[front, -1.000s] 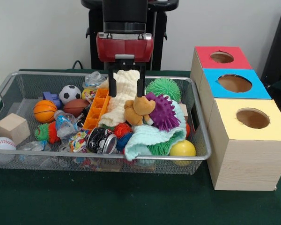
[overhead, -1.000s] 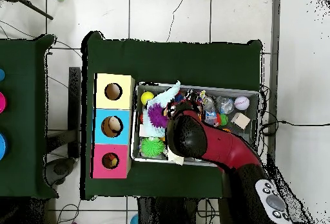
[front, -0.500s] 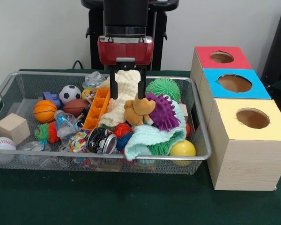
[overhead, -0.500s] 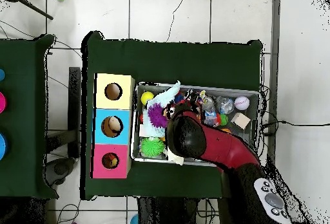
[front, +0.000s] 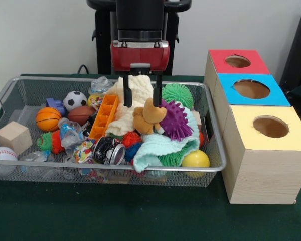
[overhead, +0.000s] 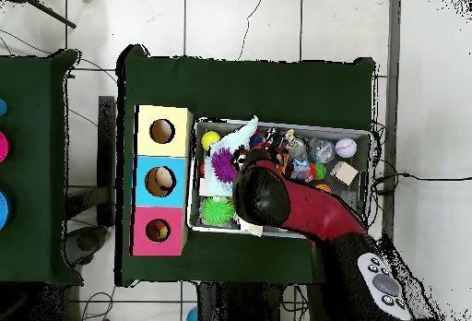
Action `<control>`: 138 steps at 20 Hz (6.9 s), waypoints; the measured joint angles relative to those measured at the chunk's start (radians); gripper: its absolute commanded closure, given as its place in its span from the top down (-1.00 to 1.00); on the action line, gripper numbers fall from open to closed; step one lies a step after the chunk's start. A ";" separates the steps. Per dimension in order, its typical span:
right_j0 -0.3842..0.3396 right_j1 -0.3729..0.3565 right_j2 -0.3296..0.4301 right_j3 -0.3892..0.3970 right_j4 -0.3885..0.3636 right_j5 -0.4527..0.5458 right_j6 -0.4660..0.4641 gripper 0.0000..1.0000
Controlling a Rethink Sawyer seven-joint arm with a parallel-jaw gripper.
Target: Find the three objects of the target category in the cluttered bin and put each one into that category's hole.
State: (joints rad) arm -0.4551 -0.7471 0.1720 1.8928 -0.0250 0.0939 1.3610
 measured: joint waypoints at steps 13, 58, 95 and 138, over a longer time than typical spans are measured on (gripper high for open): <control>0.008 0.004 0.000 0.002 0.012 0.000 0.000 1.00; 0.053 -0.031 -0.026 0.020 0.014 0.056 0.000 -1.00; 0.296 -0.296 -0.127 0.241 0.414 0.551 0.128 -1.00; 0.485 -0.247 0.046 0.564 0.530 0.069 0.352 -1.00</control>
State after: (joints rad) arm 0.0295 -0.9937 0.2176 2.4565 0.5048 0.1624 1.7129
